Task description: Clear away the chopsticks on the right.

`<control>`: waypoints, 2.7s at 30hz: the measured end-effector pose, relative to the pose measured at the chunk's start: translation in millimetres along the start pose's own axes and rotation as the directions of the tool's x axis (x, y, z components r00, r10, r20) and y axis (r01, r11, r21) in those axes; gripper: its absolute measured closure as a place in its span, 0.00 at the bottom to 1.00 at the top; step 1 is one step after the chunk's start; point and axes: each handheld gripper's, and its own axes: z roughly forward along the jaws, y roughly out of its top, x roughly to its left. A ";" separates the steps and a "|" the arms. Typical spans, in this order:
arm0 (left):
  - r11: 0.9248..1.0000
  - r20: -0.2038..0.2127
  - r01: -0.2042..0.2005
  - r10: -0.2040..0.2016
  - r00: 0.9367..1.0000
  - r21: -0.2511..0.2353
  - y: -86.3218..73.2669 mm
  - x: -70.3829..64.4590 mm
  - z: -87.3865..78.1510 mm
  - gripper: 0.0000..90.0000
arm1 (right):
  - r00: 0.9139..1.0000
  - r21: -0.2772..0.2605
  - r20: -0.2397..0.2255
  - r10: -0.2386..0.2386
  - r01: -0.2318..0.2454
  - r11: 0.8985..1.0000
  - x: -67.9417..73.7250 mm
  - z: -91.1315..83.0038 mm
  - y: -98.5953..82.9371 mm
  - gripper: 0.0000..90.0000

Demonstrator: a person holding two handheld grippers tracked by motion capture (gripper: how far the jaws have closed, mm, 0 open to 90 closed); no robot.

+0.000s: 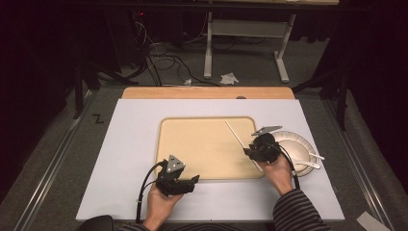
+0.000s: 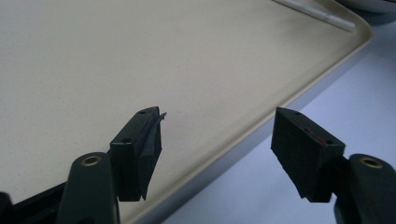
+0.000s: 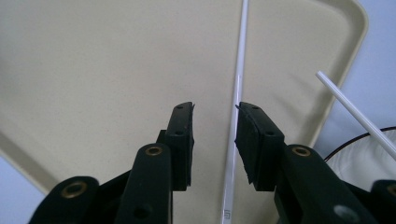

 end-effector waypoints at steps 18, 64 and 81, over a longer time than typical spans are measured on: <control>1.000 0.015 0.003 -0.004 1.000 0.011 0.2 -1.0 4.4 0.37 | 0.992 -0.154 -0.107 -0.068 0.051 0.987 -5.8 -29.6 -5.9 0.62; 1.000 0.038 0.003 -0.003 0.999 0.016 1.9 -4.7 10.6 0.37 | 0.997 -0.272 -0.061 -0.037 0.019 0.962 -86.6 -109.5 -55.0 0.82; 1.000 0.018 0.023 -0.023 1.000 -0.004 2.5 -0.7 -1.2 0.37 | 1.000 -0.233 -0.002 0.003 -0.004 0.973 -131.6 -110.5 -59.0 0.86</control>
